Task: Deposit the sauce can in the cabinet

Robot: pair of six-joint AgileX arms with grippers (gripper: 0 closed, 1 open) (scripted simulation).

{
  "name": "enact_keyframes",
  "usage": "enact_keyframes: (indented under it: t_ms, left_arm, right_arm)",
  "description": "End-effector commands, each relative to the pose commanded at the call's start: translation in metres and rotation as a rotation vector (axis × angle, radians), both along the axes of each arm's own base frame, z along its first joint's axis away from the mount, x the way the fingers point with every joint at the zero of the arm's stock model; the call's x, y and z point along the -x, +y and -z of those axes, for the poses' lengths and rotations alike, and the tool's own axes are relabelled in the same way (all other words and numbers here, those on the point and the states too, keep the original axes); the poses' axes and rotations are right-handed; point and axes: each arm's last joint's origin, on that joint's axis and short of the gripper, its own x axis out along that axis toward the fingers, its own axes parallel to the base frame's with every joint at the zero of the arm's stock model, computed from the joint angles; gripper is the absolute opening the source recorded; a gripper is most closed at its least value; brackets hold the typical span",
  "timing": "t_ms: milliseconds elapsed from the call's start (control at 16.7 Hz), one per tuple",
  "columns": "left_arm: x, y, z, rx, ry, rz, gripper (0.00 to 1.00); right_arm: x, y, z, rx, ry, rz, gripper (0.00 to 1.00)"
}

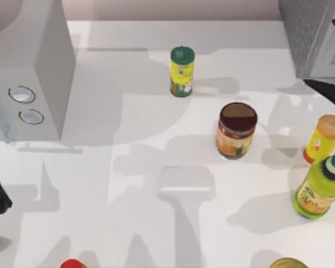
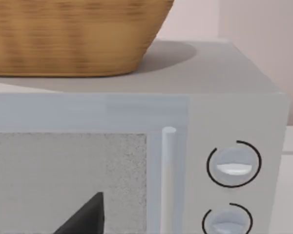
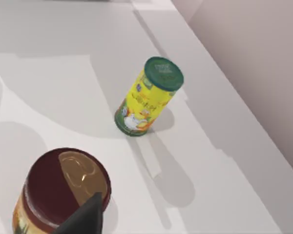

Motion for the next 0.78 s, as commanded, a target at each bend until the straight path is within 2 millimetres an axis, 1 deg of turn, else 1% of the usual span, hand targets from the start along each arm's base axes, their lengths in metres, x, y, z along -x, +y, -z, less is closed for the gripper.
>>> enact_keyframes:
  t_ms: [60, 180, 240, 360, 480, 600, 720, 780]
  left_arm:
    - [0.000, 0.000, 0.000, 0.000, 0.000, 0.000, 1.00]
    - [0.000, 0.000, 0.000, 0.000, 0.000, 0.000, 1.00]
    - [0.000, 0.000, 0.000, 0.000, 0.000, 0.000, 1.00]
    - [0.000, 0.000, 0.000, 0.000, 0.000, 0.000, 1.00]
    - [0.000, 0.000, 0.000, 0.000, 0.000, 0.000, 1.00]
    - [0.000, 0.000, 0.000, 0.000, 0.000, 0.000, 1.00]
    - [0.000, 0.000, 0.000, 0.000, 0.000, 0.000, 1.00]
    - [0.000, 0.000, 0.000, 0.000, 0.000, 0.000, 1.00]
  right_arm:
    - [-0.023, 0.004, 0.012, 0.019, 0.047, -0.071, 1.00]
    - [-0.063, 0.013, 0.045, 0.038, 0.141, -0.203, 1.00]
    - [-0.079, 0.017, 0.063, 0.039, 0.184, -0.261, 1.00]
    - [-0.102, 0.024, 0.099, 0.032, 0.264, -0.359, 1.00]
    - [-0.113, 0.029, 0.130, 0.017, 0.337, -0.431, 1.00]
    - [-0.117, 0.032, 0.154, 0.002, 0.399, -0.475, 1.00]
    - [-0.117, 0.032, 0.167, -0.008, 0.438, -0.493, 1.00]
    - [-0.117, 0.032, 0.169, -0.009, 0.442, -0.495, 1.00]
